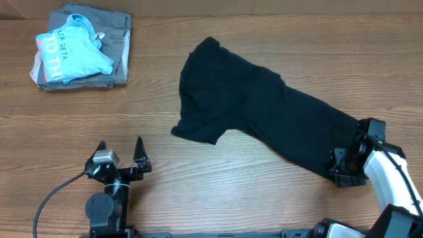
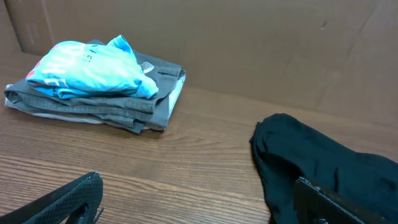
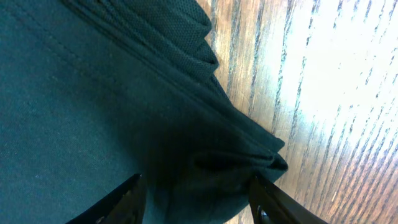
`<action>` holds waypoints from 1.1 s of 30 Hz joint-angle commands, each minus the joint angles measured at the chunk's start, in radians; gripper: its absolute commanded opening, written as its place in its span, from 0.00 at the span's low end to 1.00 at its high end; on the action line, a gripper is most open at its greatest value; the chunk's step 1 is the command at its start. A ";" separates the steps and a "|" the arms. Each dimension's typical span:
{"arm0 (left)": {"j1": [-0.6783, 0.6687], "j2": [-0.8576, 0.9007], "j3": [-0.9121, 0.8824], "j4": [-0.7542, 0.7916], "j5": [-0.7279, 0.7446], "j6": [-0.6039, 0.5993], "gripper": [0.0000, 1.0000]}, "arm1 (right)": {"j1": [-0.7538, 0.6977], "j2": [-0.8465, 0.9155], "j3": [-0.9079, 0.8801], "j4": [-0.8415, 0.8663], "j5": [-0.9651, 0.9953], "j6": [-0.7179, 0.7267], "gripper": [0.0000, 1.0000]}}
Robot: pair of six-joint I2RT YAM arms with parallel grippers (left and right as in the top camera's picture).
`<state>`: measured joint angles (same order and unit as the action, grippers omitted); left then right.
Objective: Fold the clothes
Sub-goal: 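Grasp the lower-right hem of the T-shirt with the right gripper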
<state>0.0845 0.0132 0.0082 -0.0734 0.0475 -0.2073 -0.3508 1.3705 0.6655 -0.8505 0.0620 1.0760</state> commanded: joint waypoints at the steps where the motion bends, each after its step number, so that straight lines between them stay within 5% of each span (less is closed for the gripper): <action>1: -0.005 -0.008 -0.003 -0.001 -0.006 0.001 1.00 | 0.006 0.027 -0.013 0.011 0.023 0.025 0.57; 2: -0.005 -0.008 -0.003 -0.001 -0.006 0.001 1.00 | 0.006 0.032 -0.013 0.013 0.023 0.025 0.55; 4: -0.005 -0.008 -0.003 -0.001 -0.006 0.001 1.00 | 0.006 0.039 -0.013 0.016 0.026 0.025 0.30; 8: -0.005 -0.008 -0.003 -0.001 -0.006 0.001 1.00 | 0.006 0.039 -0.011 0.015 0.027 0.025 0.04; 23: -0.005 -0.008 -0.003 0.000 -0.006 0.001 1.00 | 0.006 -0.066 0.201 -0.169 0.064 -0.068 0.04; 33: -0.005 -0.008 -0.003 -0.001 -0.006 0.001 1.00 | 0.006 -0.117 0.202 -0.085 -0.065 -0.098 0.04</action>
<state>0.0845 0.0132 0.0082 -0.0734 0.0471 -0.2073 -0.3508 1.2728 0.8444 -0.9474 0.0536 0.9997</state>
